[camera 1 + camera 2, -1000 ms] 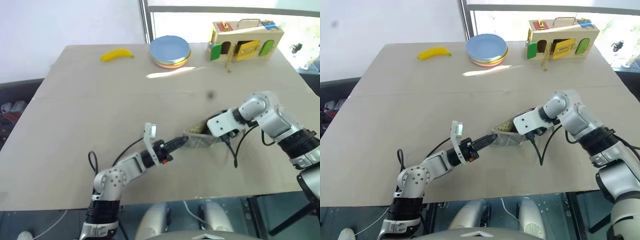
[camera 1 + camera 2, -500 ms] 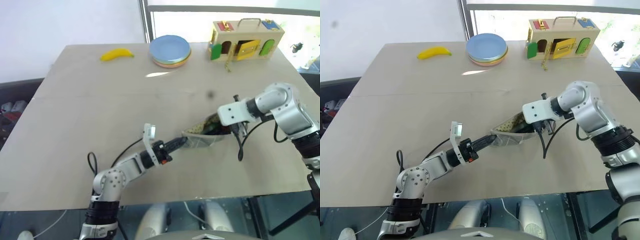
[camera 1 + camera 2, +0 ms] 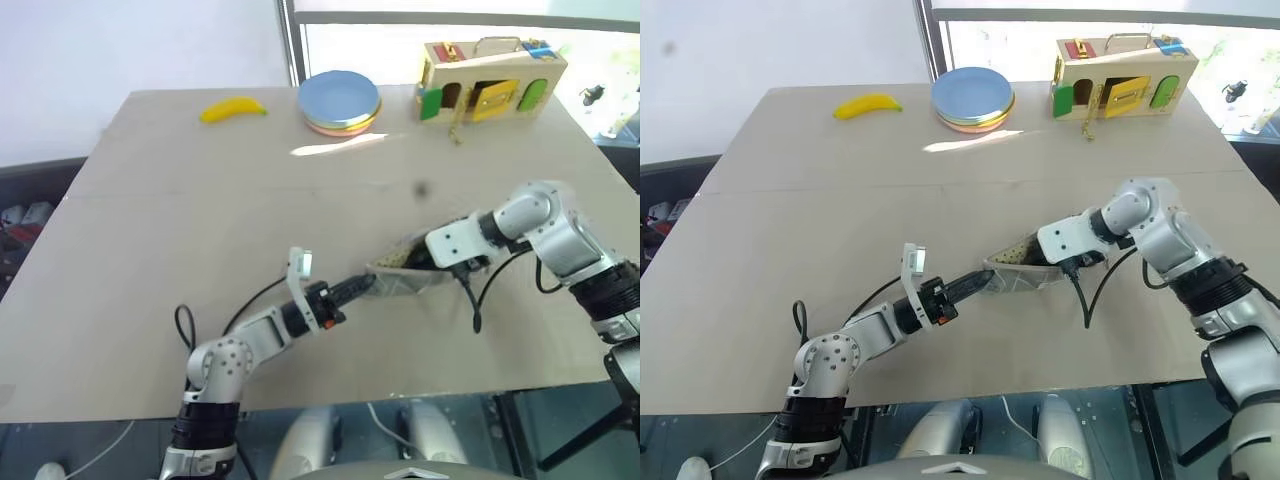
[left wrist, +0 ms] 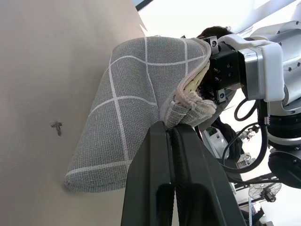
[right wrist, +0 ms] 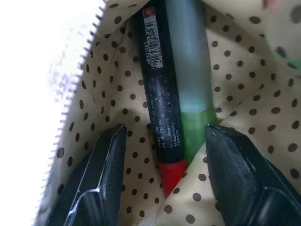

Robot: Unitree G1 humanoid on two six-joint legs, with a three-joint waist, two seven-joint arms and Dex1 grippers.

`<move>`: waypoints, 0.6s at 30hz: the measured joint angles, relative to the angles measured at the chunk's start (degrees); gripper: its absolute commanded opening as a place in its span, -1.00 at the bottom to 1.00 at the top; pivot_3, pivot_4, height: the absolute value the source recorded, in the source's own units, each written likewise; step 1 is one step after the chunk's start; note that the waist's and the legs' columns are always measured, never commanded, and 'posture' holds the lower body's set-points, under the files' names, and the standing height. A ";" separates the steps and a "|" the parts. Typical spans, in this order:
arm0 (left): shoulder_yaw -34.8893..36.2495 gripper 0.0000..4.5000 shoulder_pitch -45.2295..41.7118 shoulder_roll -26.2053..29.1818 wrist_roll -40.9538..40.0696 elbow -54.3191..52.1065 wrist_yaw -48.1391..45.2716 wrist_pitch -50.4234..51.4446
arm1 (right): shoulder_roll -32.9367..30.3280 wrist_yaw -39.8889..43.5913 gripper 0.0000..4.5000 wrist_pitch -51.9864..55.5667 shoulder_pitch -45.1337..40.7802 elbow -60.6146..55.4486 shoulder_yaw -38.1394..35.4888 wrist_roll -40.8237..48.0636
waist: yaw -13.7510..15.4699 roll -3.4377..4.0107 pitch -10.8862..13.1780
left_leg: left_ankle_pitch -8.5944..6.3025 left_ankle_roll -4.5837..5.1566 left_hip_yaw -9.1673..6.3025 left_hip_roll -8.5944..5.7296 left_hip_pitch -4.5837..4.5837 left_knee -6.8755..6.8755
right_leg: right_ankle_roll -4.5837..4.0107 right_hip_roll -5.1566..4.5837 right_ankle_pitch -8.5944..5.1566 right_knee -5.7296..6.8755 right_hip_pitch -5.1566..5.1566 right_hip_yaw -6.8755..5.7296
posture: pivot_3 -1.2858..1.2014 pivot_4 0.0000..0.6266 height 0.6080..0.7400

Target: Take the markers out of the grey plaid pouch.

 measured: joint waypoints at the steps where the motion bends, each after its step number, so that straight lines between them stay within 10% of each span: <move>1: -0.02 -1.00 0.00 -0.02 0.00 0.00 0.01 0.00 | 0.21 0.17 0.22 -0.66 -0.12 0.61 0.27 -0.21 | -0.01 0.00 0.00 | 0.00 0.00 0.00 0.00 0.01 0.00 | 0.00 0.00 0.00 0.00 0.00 0.01 | 0.03 -0.52 1.00; 5: 0.03 -1.00 0.02 0.01 0.01 0.00 0.03 0.00 | 0.32 0.62 -0.11 -2.54 -1.04 1.84 0.69 -0.70 | 0.00 0.00 0.00 | 0.01 -0.02 0.00 0.01 0.08 0.00 | 0.00 0.01 0.00 0.01 0.04 0.00 | 0.03 -0.52 1.00; 9: 0.12 -1.00 0.21 0.04 0.01 0.00 0.10 0.00 | 0.41 1.46 -0.96 -4.14 -1.26 2.71 1.29 -1.08 | -0.01 -0.04 -0.03 | 0.01 -0.02 0.02 0.01 0.10 0.00 | 0.00 0.01 0.00 0.01 0.05 0.02 | 0.03 -0.52 1.00; 18: 0.17 -1.00 0.24 0.03 -0.03 0.00 0.42 0.01 | 0.63 1.57 -0.99 -5.64 -1.58 3.99 1.30 -1.14 | 0.00 -0.05 -0.04 | 0.02 -0.04 0.00 0.02 0.13 -0.02 | 0.00 0.03 0.00 0.02 0.07 0.02 | 0.03 -0.52 1.00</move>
